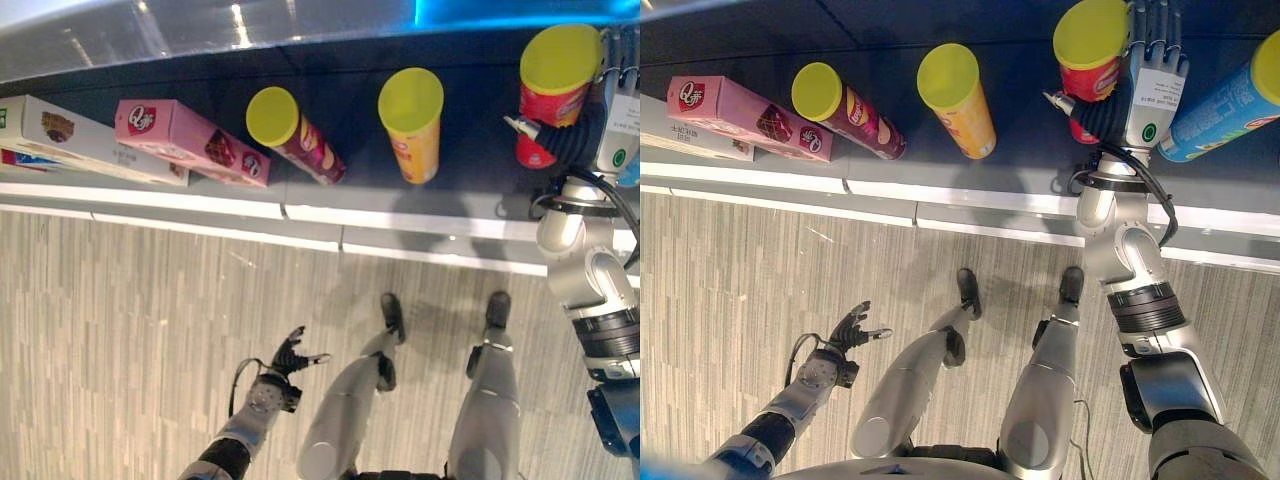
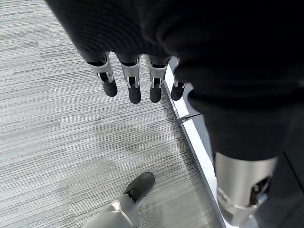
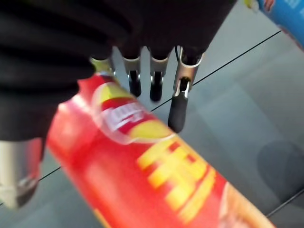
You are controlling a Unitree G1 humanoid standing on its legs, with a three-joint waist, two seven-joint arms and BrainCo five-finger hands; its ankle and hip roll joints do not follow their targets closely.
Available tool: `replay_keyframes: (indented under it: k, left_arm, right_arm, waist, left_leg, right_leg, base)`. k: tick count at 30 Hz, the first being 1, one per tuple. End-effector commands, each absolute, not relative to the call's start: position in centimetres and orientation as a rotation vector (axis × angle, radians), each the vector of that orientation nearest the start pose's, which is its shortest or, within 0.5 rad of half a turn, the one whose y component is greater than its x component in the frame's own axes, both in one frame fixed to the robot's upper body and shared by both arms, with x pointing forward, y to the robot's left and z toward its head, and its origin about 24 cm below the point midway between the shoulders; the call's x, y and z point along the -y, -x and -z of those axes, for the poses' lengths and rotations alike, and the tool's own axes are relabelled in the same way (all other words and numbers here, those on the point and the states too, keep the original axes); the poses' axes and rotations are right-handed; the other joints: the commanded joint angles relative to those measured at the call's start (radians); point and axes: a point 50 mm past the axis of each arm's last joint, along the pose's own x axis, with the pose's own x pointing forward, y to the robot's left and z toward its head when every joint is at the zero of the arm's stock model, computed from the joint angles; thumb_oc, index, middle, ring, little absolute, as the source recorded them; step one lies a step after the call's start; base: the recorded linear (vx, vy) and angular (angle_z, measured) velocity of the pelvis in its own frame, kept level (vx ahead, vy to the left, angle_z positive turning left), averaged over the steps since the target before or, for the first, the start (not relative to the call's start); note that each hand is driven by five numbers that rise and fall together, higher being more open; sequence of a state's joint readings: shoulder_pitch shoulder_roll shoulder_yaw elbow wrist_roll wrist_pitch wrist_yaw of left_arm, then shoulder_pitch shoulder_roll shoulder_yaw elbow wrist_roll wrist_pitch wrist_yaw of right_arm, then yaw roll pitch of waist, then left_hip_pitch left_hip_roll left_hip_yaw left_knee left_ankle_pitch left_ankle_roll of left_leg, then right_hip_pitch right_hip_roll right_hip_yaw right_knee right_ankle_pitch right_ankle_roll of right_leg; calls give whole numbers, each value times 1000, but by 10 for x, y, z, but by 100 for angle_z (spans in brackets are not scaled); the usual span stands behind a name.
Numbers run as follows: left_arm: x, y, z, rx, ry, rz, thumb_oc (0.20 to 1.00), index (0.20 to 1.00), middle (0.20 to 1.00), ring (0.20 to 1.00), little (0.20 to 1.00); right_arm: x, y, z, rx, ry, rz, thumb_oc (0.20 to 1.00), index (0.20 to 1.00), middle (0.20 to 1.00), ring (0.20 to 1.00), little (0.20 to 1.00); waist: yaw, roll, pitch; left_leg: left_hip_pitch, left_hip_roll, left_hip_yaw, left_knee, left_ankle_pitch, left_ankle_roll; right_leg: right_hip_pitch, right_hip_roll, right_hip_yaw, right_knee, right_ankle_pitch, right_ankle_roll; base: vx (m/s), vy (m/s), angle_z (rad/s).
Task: Put the goods on the table back onto the shelves and tidy them up.
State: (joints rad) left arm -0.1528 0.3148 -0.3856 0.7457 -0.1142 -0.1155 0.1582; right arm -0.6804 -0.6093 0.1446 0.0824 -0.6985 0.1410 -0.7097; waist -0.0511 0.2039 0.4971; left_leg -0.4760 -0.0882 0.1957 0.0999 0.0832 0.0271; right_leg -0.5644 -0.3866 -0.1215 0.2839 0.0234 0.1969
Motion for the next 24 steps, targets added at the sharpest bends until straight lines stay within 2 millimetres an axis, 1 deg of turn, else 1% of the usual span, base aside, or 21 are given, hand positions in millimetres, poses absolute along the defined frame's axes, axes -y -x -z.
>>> replay_keyframes:
  k: [1, 7, 8, 10, 18, 22, 24]
  left_arm:
    - [-185, -229, 78, -499, -363, 50, 1000, 1000, 1000, 1000, 1000]
    - [-186, -227, 79, -510, -367, 46, 1000, 1000, 1000, 1000, 1000]
    - [-187, -228, 78, -510, -366, 44, 1000, 1000, 1000, 1000, 1000]
    - [-187, -228, 78, -513, -368, 45, 1000, 1000, 1000, 1000, 1000]
    - [-186, -227, 82, -533, -375, 46, 1000, 1000, 1000, 1000, 1000]
    - [-184, -223, 87, -560, -369, 42, 1000, 1000, 1000, 1000, 1000]
    - [-184, -223, 88, -567, -370, 44, 1000, 1000, 1000, 1000, 1000]
  right_arm:
    - [202, -293, -301, 1139, 1022, 865, 1000, 1000, 1000, 1000, 1000]
    - [198, -287, -300, 1164, 973, 847, 1000, 1000, 1000, 1000, 1000]
    - [196, -286, -299, 1165, 961, 836, 1000, 1000, 1000, 1000, 1000]
    - [196, -286, -298, 1162, 958, 831, 1000, 1000, 1000, 1000, 1000]
    - [197, -284, -279, 1105, 933, 791, 1000, 1000, 1000, 1000, 1000]
    - [199, -282, -266, 1065, 928, 753, 1000, 1000, 1000, 1000, 1000]
    - [201, -284, -254, 1006, 945, 687, 1000, 1000, 1000, 1000, 1000]
  waist:
    - [-14, 82, 23]
    - [-18, 73, 23]
    - [-22, 66, 23]
    - [-23, 64, 23]
    - [-44, 45, 23]
    - [-56, 19, 23]
    - [-61, -2, 23]
  left_leg:
    - [-34, 98, -41, 279, -267, -96]
    - [-21, 104, -41, 292, -273, -96]
    - [-17, 107, -40, 310, -283, -94]
    - [-16, 108, -39, 316, -287, -93]
    - [4, 123, -28, 353, -311, -90]
    - [39, 132, -24, 352, -313, -93]
    - [76, 139, -24, 333, -308, -97]
  right_leg:
    - [-9, -57, -1, -37, 0, 25]
    - [8, -57, -1, -32, -1, 24]
    - [15, -57, 2, -19, -6, 22]
    - [17, -57, 1, -17, -7, 21]
    - [36, -56, 9, -5, -10, 20]
    - [76, -55, 1, -23, 0, 21]
    - [119, -52, -14, -49, 9, 23]
  base:
    - [-33, 14, -3]
    - [-27, 18, -1]
    - [-44, 32, 1]
    - [-43, 34, 2]
    - [-25, 40, 0]
    - [-1, 40, -17]
    - [16, 30, -9]
